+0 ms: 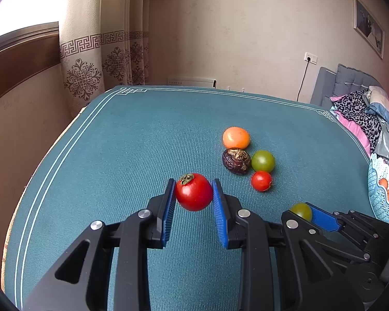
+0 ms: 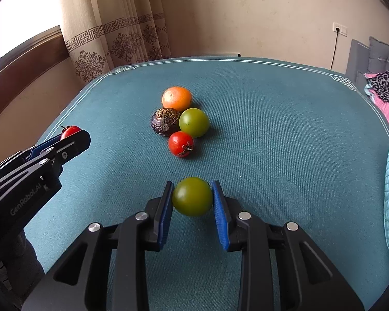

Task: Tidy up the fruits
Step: 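Carry the green tomato into the basket and open the right tool while the left tool carries the red tomato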

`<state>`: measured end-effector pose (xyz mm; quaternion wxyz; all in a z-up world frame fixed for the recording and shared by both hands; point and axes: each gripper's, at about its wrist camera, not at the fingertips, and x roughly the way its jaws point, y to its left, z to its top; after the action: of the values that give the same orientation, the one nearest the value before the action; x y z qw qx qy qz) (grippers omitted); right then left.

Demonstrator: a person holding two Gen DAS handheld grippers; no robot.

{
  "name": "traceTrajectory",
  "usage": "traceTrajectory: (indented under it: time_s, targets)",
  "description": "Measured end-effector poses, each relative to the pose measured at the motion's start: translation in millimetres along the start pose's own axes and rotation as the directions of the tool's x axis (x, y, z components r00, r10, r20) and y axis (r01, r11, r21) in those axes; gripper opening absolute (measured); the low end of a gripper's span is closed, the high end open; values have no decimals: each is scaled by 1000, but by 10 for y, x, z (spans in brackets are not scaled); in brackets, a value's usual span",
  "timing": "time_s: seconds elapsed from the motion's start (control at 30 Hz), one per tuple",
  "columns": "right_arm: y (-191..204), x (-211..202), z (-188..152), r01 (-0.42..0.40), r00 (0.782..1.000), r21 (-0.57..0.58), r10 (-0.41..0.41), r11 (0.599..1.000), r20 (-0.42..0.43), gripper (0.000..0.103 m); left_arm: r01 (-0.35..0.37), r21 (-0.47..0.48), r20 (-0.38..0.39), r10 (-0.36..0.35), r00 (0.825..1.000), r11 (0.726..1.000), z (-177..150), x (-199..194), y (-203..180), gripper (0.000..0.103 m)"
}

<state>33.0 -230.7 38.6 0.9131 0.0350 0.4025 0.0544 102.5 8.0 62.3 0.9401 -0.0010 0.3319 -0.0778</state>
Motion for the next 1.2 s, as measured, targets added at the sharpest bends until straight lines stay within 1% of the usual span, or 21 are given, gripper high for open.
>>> traceTrajectory:
  time_s: [0.3,0.73,0.97,1.2]
  targets:
    - [-94,-196,-55,19,1000,28,-19,999,22,30,7,11,5,-7,1000,1000,-10,-21,-30,29]
    - [-460,-648,-112,67,994,119,-77,991,83,30,22,40,6,-22,1000,999,-57,-66,-141,29]
    - [-735,-905,-158,109,984,184,-131,977,117,30,28,50,8,-29,1000,998,-77,-92,-190,29]
    - [-1055,-1172,-237,160,968,258,-202,953,147,30,32,59,10,-32,999,998,-96,-117,-223,29]
